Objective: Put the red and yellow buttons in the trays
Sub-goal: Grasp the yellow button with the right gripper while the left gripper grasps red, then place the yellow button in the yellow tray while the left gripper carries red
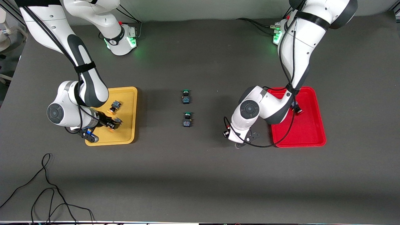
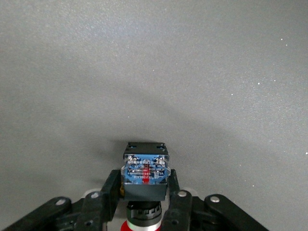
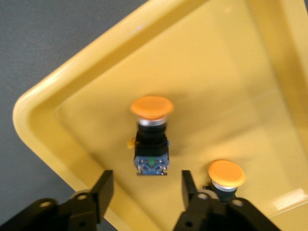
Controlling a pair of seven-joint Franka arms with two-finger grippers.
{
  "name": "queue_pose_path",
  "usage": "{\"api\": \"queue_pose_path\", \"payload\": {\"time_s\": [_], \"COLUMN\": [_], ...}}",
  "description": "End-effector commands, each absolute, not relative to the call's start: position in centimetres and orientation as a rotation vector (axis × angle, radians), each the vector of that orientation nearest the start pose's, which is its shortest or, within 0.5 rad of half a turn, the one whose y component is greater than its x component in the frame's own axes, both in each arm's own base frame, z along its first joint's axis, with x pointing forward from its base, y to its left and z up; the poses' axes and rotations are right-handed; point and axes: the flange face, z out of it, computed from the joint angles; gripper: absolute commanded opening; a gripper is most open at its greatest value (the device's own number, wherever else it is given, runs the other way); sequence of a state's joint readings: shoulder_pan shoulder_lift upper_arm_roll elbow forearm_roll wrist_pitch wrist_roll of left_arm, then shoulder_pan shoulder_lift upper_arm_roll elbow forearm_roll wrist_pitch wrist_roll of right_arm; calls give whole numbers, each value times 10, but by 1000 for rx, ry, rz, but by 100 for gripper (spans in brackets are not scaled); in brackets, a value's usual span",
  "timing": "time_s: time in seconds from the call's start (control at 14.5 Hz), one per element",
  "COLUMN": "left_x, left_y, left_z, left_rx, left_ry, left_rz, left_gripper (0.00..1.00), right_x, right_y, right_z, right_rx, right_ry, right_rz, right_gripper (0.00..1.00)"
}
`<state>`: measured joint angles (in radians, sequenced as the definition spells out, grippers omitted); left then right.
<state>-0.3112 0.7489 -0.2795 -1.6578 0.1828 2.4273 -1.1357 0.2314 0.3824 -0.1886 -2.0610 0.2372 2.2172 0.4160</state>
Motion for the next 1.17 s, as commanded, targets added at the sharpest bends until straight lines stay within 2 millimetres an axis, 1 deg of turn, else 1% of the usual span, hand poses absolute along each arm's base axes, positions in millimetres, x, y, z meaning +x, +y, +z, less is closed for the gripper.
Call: {"api": "queue_pose_path", "payload": {"time_s": [0.0,0.07,0.14,0.21,0.28,0.34,0.41,0.48,0.55,0.62,0.69,0.76,0.83,0.9,0.97,1.1], "left_x": [590,595,602,603,598,596,594,589,579,570,558,547,542,534,528,517], "left_y": [-359,-352,-341,-331,-320,-302,-276,-254,-232,-203,-185,-173,-155,-142,-133,-126], "left_z": [206,232,265,297,328,361,388,412,429,437,441,436,426,407,384,338], "left_rx": [-3127,-3093,-3050,-3007,-2982,-2979,-2978,-2992,-2993,-2986,-2989,-2993,-2994,-2996,-3014,-3045], "left_ry": [-769,-774,-780,-755,-687,-641,-615,-578,-538,-512,-475,-444,-446,-451,-439,-445], "left_rz": [-17,-3,33,63,85,100,165,222,256,270,265,279,274,265,233,166], "left_gripper": [9,4,4,4,4,4,5,5,6,7,7,8,8,8,8,8], "right_x": [572,577,580,581,582,579,578,576,571,563,553,542,532,520,510,494], "right_y": [37,40,44,45,46,49,55,61,68,72,78,80,75,72,71,67], "right_z": [259,276,300,329,362,388,413,439,467,495,522,547,571,589,609,631], "right_rx": [-2932,-2926,-2922,-2920,-2906,-2898,-2900,-2920,-2955,-3000,-3048,-3080,-3087,-3092,-3096,-3094], "right_ry": [794,779,748,710,686,638,578,519,447,385,325,291,299,287,239,207], "right_rz": [314,274,237,200,148,103,41,-26,-86,-124,-154,-172,-163,-133,-137,-153], "right_gripper": [100,100,100,100,100,100,100,100,100,100,100,100,100,100,100,100]}}
